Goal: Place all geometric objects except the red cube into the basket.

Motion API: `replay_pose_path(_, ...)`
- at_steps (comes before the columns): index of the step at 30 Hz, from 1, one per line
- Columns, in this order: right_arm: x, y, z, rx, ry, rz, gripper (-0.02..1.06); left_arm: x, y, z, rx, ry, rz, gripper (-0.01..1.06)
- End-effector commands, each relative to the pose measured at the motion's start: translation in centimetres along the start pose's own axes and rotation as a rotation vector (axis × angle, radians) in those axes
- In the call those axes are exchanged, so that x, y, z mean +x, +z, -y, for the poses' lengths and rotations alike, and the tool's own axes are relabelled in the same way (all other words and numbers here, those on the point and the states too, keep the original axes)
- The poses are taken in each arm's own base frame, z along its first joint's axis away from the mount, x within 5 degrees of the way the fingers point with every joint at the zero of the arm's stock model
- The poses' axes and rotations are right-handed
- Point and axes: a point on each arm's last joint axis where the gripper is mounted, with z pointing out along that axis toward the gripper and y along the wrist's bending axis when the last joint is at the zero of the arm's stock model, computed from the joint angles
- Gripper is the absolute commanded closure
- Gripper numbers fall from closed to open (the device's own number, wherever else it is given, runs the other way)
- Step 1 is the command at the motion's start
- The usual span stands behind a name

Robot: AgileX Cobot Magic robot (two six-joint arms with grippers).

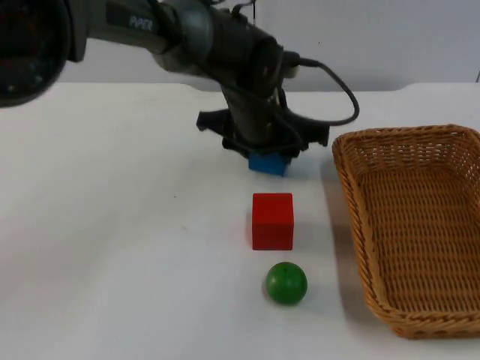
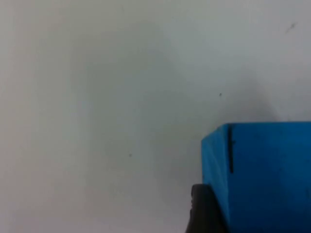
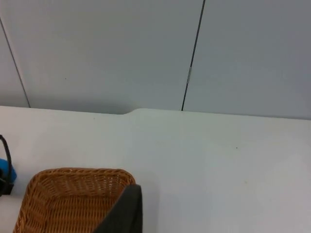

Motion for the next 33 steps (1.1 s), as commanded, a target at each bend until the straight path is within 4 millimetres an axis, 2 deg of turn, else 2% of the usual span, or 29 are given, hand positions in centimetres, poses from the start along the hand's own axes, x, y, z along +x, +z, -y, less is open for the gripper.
replay_pose_path(1, -0.2, -0.1, 0.1, 0.004, -0.009, 0.015, 0.02, -1.5, -2.5, 0.1, 0.005, 0.014, 0.041, 1.04)
replay_pose_path(3, -0.2, -0.1, 0.1, 0.004, -0.009, 0.017, 0.02, -2.8, -5.2, 0.0, 0.004, 0.061, 0.069, 1.04)
replay_pose_path(5, -0.2, -0.1, 0.1, 0.004, -0.009, 0.017, 0.02, -4.4, -9.1, -0.1, 0.006, 0.096, 0.120, 1.04)
replay_pose_path(6, -0.2, -0.1, 0.1, 0.004, -0.009, 0.017, 0.02, -4.4, -9.1, -0.1, 0.006, 0.096, 0.120, 1.04)
replay_pose_path(8, -0.2, -0.1, 0.1, 0.004, -0.009, 0.017, 0.02, -5.4, -12.4, 0.0, 0.014, 0.123, 0.168, 1.04)
replay_pose_path(10, -0.2, -0.1, 0.1, 0.004, -0.009, 0.017, 0.02, -6.6, -16.8, 0.5, 0.034, 0.183, 0.259, 1.04)
replay_pose_path(11, -0.2, -0.1, 0.1, 0.004, -0.009, 0.017, 0.02, -6.6, -16.8, 0.5, 0.034, 0.183, 0.259, 1.04)
replay_pose_path(13, -0.2, -0.1, 0.1, 0.004, -0.009, 0.017, 0.02, -7.2, -21.1, 1.3, 0.039, 0.196, 0.377, 1.04)
replay_pose_path(15, -0.2, -0.1, 0.0, 0.002, -0.007, 0.016, 0.02, -6.5, -24.8, 1.5, 0.029, 0.185, 0.482, 1.04)
replay_pose_path(16, -0.2, -0.1, 0.0, 0.002, -0.007, 0.016, 0.02, -6.5, -24.8, 1.5, 0.029, 0.185, 0.482, 1.04)
replay_pose_path(18, -0.2, -0.1, 0.0, 0.001, -0.006, 0.016, 0.02, -3.5, -27.6, 1.0, 0.011, 0.182, 0.530, 1.04)
replay_pose_path(20, -0.2, -0.1, 0.0, 0.001, -0.006, 0.016, 0.02, 0.5, -28.2, 0.5, 0.043, 0.203, 0.502, 1.04)
replay_pose_path(21, -0.2, -0.1, 0.0, 0.001, -0.006, 0.016, 0.02, 0.5, -28.2, 0.5, 0.043, 0.203, 0.502, 1.04)
replay_pose_path(24, -0.2, -0.1, 0.0, 0.001, -0.006, 0.016, 0.02, 4.2, -29.6, -0.3, 0.177, 0.221, 0.562, 1.04)
replay_pose_path(28, -0.2, -0.1, 0.0, 0.001, -0.006, 0.016, 0.02, 4.8, -29.6, -0.6, 0.178, 0.253, 0.555, 1.05)
replay_pose_path(33, -0.2, -0.1, 0.0, 0.001, -0.006, 0.016, 0.02, 5.0, -27.9, 1.4, 0.256, 0.324, 0.440, 1.05)
